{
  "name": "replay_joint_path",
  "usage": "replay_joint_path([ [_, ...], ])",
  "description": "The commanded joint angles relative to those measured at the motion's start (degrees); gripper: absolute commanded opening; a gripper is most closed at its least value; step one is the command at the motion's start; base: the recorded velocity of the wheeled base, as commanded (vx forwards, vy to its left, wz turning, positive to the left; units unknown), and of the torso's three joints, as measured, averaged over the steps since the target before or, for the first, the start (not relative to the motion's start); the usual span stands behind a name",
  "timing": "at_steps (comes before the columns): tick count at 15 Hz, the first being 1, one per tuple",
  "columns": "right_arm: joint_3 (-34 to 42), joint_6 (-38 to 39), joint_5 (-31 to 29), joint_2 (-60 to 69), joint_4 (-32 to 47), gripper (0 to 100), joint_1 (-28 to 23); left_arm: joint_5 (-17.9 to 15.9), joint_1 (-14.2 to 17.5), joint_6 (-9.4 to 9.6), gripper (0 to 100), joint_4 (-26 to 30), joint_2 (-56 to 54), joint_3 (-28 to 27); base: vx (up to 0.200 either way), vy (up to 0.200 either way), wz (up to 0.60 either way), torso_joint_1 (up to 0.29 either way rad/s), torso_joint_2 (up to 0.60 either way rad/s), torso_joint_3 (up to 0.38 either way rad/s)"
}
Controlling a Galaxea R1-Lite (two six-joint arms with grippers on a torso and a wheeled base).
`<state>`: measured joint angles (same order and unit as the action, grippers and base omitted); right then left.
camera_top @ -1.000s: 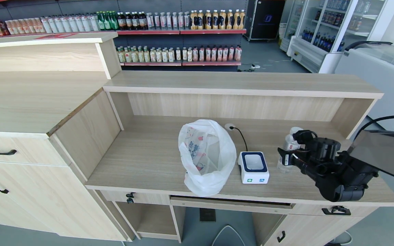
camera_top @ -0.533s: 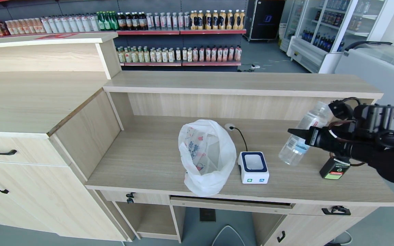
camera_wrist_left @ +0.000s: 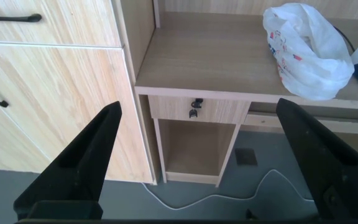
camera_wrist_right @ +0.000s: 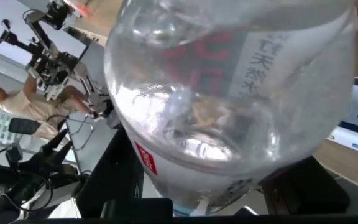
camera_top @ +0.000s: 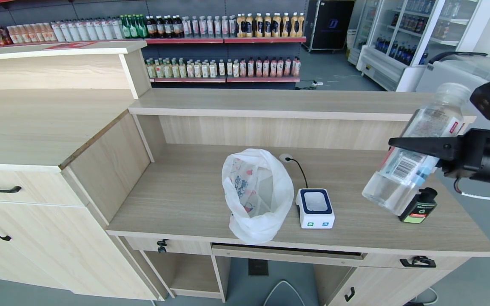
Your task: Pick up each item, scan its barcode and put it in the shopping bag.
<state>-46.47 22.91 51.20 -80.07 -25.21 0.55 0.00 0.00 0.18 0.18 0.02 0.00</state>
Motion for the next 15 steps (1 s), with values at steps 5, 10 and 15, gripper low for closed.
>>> replay_joint_path([
  [5, -0.11, 0.65, 5.49, 12.66, 8.86, 0, 4.20, 0.00, 0.00, -0.01, 100, -0.01, -0.02, 0.00, 0.000, 0.000, 0.00, 0.000, 0.00, 0.000],
  [10, -0.99, 2.05, 6.63, 13.97, 9.21, 0, 7.63, 0.00, 0.00, -0.01, 100, -0.01, -0.02, 0.00, 0.000, 0.000, 0.00, 0.000, 0.00, 0.000],
  [15, 0.94, 3.72, 7.77, 15.73, 9.30, 0, 11.40, 0.00, 0.00, -0.01, 100, -0.01, -0.02, 0.00, 0.000, 0.000, 0.00, 0.000, 0.00, 0.000],
])
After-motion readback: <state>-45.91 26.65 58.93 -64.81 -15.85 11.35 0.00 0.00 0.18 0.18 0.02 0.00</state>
